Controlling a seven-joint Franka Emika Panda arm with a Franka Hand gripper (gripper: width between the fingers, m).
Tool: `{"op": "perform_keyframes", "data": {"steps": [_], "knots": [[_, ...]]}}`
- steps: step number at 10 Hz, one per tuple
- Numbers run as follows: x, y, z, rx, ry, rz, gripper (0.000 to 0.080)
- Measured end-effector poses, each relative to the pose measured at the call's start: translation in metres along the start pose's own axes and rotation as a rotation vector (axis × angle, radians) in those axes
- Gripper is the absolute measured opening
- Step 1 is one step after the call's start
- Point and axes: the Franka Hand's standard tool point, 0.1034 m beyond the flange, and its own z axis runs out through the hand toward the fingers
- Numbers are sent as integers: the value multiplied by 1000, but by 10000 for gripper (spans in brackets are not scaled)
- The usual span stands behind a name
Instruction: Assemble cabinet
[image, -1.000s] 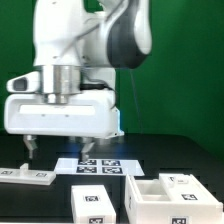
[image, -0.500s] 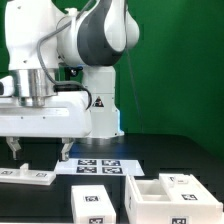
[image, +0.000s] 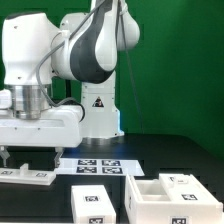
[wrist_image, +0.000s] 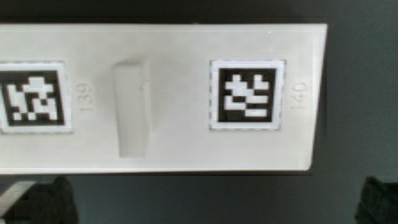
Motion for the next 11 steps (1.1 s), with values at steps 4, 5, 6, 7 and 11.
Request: {"op": "perform_keyframes", "data": {"steps": [4, 5, 6, 7, 11], "knots": [[-6, 39, -4, 10, -10, 41, 797], [-6, 48, -2, -6, 1, 63, 797], [-7, 47, 2, -9, -3, 70, 797], [-7, 46, 2, -8, -5, 68, 797], [-8, 46, 2, -8, -6, 69, 313]]}}
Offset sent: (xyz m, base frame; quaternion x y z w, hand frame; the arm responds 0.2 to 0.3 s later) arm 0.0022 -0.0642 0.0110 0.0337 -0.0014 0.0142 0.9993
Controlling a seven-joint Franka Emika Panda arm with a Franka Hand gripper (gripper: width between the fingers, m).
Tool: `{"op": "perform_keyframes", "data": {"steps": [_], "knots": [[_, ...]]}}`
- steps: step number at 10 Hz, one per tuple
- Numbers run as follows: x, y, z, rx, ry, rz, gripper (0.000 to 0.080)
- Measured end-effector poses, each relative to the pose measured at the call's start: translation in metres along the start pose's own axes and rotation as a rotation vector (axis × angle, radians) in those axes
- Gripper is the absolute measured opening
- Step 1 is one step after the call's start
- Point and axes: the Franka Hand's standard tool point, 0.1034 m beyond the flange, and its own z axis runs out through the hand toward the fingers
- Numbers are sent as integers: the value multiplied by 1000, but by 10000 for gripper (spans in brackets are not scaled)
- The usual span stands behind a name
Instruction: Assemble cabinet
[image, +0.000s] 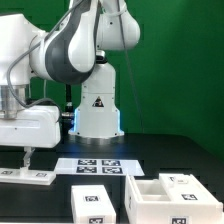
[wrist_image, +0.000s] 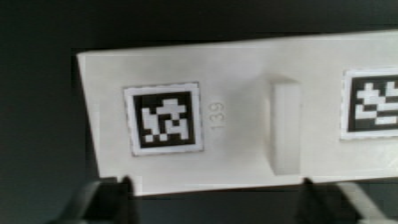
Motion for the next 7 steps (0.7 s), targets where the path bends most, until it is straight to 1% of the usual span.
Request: {"op": "perform_keyframes", "data": {"steps": [1, 2, 3, 4, 5, 6, 7], "knots": [[0, 0, 0, 0, 0, 0, 313], [0, 0, 0, 0, 0, 0, 136], [0, 0, 0, 0, 0, 0, 25], [0, 0, 0, 0, 0, 0, 8], [-1, -3, 0, -12, 6, -37, 8], [-6, -14, 2, -31, 15, -101, 8], [-9, -23, 3, -28, 10, -83, 1]]}}
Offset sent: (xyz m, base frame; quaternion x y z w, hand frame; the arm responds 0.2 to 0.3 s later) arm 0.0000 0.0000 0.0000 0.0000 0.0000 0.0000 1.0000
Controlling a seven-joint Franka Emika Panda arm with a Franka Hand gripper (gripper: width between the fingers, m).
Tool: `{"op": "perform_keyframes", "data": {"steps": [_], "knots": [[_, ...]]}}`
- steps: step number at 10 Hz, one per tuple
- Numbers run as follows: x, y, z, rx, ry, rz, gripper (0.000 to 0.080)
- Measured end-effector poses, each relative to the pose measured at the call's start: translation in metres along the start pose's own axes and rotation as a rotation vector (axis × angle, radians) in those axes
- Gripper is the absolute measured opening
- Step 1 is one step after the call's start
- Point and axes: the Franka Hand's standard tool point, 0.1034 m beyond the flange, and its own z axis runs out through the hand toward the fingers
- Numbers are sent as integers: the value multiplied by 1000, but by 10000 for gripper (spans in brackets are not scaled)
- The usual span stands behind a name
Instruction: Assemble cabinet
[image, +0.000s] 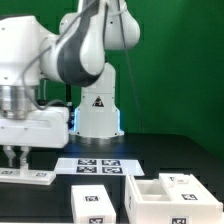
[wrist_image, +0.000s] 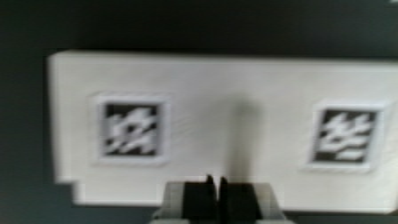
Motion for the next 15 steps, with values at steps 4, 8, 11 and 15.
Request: {"op": "perform_keyframes", "data": {"steps": [4, 8, 11, 15], "knots": [[1, 3, 0, -6, 5, 23, 11], [6, -2, -7, -2, 18, 11, 516], [7, -11, -3, -18, 25, -12, 777], [2, -2, 10, -55, 26, -19, 797]]}}
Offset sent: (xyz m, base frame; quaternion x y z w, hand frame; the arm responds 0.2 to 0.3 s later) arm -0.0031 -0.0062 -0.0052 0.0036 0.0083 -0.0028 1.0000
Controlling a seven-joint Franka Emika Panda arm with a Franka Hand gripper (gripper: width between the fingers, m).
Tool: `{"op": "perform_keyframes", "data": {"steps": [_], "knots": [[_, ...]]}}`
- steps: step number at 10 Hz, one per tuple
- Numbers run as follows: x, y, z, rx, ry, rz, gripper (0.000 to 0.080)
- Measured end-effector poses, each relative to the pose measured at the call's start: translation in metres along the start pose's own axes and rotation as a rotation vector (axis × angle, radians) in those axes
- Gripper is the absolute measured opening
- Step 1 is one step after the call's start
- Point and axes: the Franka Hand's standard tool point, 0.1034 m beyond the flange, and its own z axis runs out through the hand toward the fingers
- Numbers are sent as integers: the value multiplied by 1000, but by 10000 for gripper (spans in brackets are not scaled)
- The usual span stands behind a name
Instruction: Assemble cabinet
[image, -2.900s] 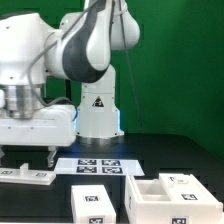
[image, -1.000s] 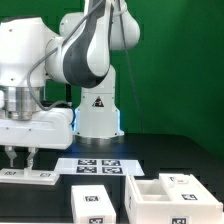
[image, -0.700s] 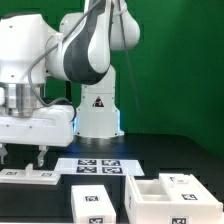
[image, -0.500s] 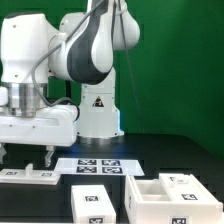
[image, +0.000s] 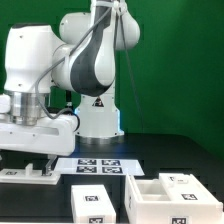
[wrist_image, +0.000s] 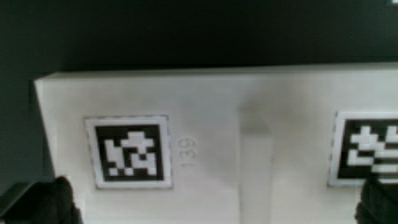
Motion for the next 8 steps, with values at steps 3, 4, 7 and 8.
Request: {"op": "perform_keyframes", "data": {"steps": [3, 4, 7, 8], "knots": [[0, 0, 0, 0, 0, 1, 688], [0, 1, 0, 0, 0, 1, 688], [0, 1, 0, 0, 0, 1, 316], [0, 1, 0, 0, 0, 1, 181]]}}
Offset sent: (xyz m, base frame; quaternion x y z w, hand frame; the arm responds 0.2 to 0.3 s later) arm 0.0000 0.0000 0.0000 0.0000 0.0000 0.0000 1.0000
